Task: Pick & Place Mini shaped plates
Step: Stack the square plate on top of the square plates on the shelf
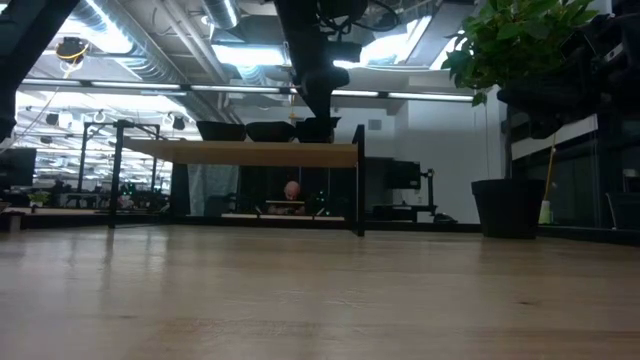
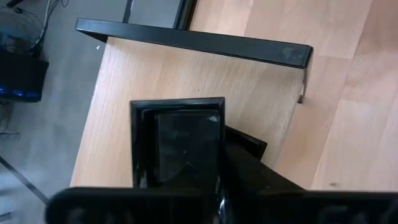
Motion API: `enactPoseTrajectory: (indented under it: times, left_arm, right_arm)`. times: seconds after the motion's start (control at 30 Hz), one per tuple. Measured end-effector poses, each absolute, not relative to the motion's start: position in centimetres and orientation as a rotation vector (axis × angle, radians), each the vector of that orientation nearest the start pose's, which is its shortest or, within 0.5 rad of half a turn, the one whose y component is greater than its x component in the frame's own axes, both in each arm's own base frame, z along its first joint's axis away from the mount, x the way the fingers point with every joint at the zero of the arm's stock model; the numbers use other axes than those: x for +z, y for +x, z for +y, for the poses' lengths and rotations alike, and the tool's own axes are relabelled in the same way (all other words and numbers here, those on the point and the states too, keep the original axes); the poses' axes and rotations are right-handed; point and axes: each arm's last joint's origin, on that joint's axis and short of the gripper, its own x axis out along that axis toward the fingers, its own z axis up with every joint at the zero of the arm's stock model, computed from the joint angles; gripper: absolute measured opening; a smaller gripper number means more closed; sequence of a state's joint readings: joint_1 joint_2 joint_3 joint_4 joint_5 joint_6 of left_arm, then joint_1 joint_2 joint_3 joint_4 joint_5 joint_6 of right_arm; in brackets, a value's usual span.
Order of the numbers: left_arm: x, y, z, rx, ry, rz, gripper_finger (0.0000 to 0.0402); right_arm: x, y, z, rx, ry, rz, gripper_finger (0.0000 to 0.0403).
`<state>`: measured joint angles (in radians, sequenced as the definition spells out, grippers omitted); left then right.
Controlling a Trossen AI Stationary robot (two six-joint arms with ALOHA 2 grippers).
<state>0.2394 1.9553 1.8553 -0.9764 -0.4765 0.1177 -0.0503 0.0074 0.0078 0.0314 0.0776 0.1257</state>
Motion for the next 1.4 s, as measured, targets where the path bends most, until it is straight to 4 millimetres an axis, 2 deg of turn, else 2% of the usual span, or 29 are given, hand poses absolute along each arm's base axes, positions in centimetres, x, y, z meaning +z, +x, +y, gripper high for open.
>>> enactPoseTrajectory:
  times: [0.1, 0.5, 0.77, 1.0, 1.4]
  left_arm:
    - [30.1, 39.8, 11.1, 0.581, 0.231, 1.128, 0.0005]
    - [31.1, 39.2, 10.5, 0.561, 0.322, 1.149, 0.0003]
    - [31.4, 38.7, 9.5, 0.385, 0.409, 1.206, 0.0002]
    - [31.5, 38.6, 9.8, 0.367, 0.481, 1.230, 0.0004]
    - [30.7, 38.9, 10.8, 0.343, 0.442, 1.235, 0.0003]
  right_arm:
    - [16.9, 9.7, -0.7, -0.126, 0.126, -0.040, 0.0103]
    - [16.9, 9.7, -0.7, -0.126, 0.126, -0.040, 0.0103]
    - [16.9, 9.7, -0.7, -0.126, 0.126, -0.039, 0.0103]
    - [16.9, 9.7, -0.7, -0.126, 0.126, -0.040, 0.0103]
    - [16.9, 9.7, -0.7, -0.126, 0.126, -0.040, 0.0103]
